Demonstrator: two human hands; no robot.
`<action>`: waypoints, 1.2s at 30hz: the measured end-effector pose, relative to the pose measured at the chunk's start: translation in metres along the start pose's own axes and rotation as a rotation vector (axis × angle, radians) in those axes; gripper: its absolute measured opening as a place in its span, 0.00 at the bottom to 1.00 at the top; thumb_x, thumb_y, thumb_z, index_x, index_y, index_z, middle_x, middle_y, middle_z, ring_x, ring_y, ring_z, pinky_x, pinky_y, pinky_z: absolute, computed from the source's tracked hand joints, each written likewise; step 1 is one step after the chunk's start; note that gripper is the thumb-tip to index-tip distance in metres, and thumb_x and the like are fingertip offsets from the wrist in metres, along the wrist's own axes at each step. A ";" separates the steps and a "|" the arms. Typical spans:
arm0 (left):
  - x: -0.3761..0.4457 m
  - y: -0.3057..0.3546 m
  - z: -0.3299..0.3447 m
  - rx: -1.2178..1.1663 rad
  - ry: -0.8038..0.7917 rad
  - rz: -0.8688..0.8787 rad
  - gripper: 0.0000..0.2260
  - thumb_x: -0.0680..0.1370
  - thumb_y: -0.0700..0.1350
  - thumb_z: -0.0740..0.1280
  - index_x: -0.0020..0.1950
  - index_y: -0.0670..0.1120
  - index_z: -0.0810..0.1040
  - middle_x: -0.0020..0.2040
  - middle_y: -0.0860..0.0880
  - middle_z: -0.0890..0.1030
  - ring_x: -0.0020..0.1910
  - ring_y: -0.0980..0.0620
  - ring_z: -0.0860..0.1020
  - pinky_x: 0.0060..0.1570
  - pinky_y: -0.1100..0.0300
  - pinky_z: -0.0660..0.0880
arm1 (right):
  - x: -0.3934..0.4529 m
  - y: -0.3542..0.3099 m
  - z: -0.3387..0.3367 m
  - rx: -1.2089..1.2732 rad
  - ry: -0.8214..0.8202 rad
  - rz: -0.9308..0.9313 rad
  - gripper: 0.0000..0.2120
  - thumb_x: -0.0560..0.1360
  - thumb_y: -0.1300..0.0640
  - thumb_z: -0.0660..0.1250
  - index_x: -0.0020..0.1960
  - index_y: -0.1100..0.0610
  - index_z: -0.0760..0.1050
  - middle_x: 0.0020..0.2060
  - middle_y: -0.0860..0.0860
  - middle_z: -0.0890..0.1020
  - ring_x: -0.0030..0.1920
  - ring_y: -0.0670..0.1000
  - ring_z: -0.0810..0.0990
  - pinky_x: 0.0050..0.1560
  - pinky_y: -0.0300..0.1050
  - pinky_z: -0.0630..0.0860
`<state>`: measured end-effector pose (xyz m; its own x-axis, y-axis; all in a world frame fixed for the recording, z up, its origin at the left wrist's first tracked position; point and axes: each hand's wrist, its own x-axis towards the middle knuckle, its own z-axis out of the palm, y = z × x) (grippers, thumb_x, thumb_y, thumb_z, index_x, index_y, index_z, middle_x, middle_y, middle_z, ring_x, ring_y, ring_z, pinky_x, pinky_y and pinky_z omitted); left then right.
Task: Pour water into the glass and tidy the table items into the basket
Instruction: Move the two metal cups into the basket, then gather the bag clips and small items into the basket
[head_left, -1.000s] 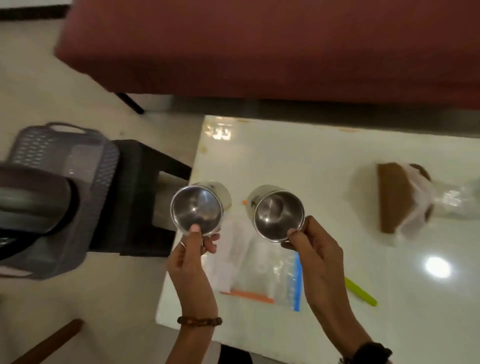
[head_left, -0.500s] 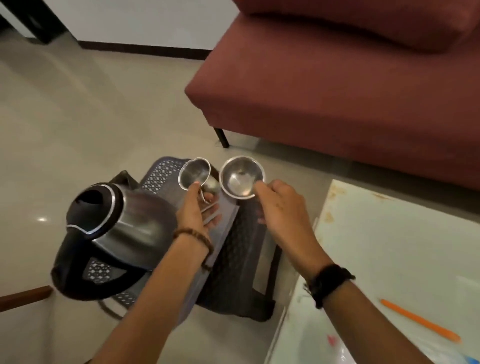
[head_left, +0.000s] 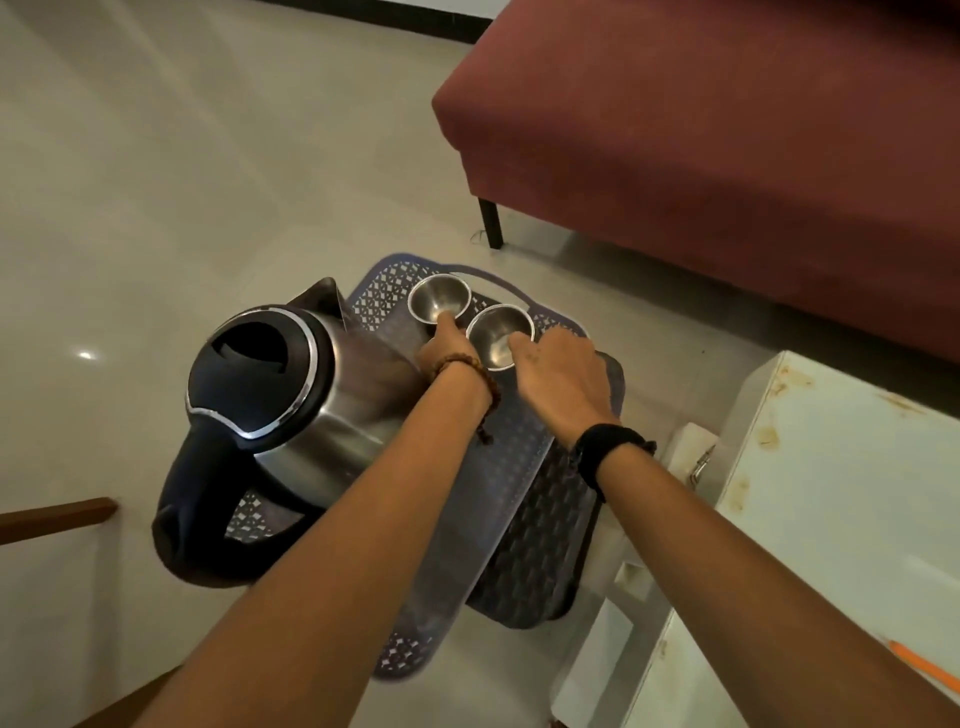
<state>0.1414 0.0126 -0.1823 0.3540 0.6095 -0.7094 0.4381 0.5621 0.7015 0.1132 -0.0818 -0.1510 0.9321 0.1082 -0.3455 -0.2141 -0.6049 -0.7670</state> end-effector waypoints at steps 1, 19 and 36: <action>0.002 -0.002 0.000 -0.005 -0.002 -0.009 0.09 0.74 0.45 0.64 0.43 0.39 0.78 0.41 0.44 0.80 0.41 0.47 0.76 0.46 0.53 0.77 | 0.002 0.002 0.002 -0.044 0.000 0.012 0.21 0.77 0.55 0.57 0.27 0.55 0.58 0.26 0.49 0.63 0.27 0.49 0.61 0.27 0.44 0.55; -0.001 -0.009 -0.017 0.338 0.008 0.086 0.24 0.75 0.46 0.66 0.66 0.37 0.63 0.66 0.38 0.70 0.62 0.41 0.72 0.64 0.49 0.68 | -0.002 0.013 -0.008 -0.207 0.063 -0.037 0.08 0.78 0.63 0.57 0.53 0.64 0.73 0.49 0.61 0.82 0.47 0.61 0.81 0.43 0.47 0.73; -0.273 -0.288 -0.073 1.154 -1.171 0.779 0.20 0.80 0.44 0.56 0.70 0.59 0.58 0.72 0.65 0.51 0.72 0.68 0.45 0.69 0.74 0.44 | -0.281 0.268 -0.156 0.156 0.456 0.524 0.16 0.75 0.63 0.63 0.44 0.40 0.74 0.36 0.43 0.82 0.35 0.48 0.81 0.44 0.56 0.79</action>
<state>-0.1418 -0.2746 -0.1856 0.8445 -0.4351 -0.3123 0.0155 -0.5630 0.8263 -0.1602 -0.3972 -0.1752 0.7172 -0.5275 -0.4554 -0.6750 -0.3635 -0.6420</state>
